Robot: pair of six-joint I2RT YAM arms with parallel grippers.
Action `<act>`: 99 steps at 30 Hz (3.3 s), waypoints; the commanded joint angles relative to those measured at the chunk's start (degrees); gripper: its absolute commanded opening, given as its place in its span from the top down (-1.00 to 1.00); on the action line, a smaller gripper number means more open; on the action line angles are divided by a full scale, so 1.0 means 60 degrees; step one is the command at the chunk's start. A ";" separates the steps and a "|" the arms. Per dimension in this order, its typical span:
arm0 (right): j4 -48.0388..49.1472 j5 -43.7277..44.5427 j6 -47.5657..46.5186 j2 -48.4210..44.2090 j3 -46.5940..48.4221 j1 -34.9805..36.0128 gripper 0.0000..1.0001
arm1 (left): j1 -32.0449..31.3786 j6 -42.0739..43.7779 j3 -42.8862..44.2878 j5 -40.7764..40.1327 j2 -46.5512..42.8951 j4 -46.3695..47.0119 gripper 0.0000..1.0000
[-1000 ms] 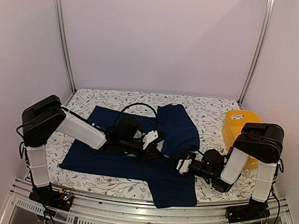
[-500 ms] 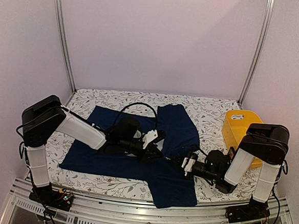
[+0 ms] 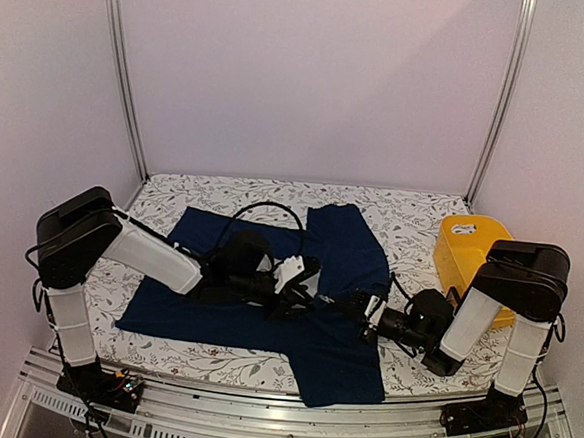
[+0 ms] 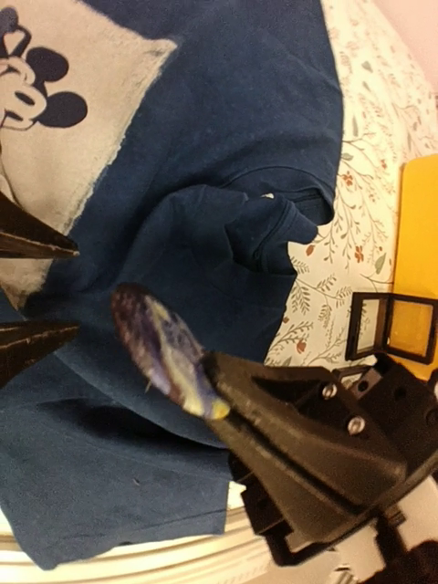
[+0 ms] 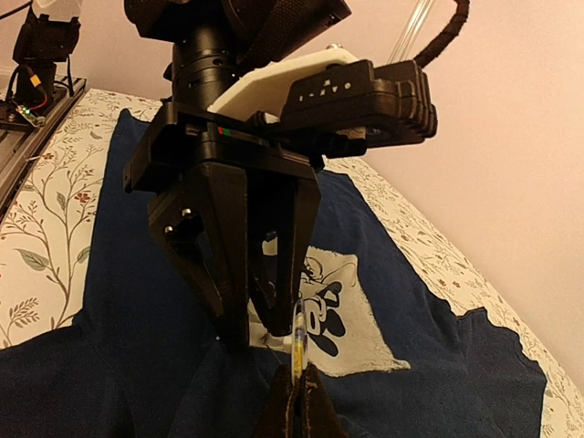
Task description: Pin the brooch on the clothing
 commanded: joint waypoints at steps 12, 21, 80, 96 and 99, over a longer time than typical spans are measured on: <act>0.0116 0.1062 -0.0313 0.0224 0.0597 -0.0253 1.00 | -0.0176 0.1285 0.0510 -0.1370 0.0479 -0.0857 0.14; -0.0120 0.0826 -0.1258 0.0959 0.1089 -0.0261 1.00 | -0.0206 0.1076 0.0339 -0.1073 0.0358 -0.0712 1.00; 0.1950 -0.0132 0.0647 0.1257 0.0423 0.0475 1.00 | -0.0176 0.0663 0.0397 -0.0553 0.0374 -0.0333 1.00; 0.1523 -0.0569 0.1135 0.0838 0.0537 0.0274 1.00 | -0.0290 0.0680 0.0580 -0.0640 0.0673 -0.0216 0.77; 0.1537 -0.0572 0.1213 0.0852 0.0488 0.0163 1.00 | -0.0283 0.0715 0.0472 -0.0690 0.0460 -0.0335 0.49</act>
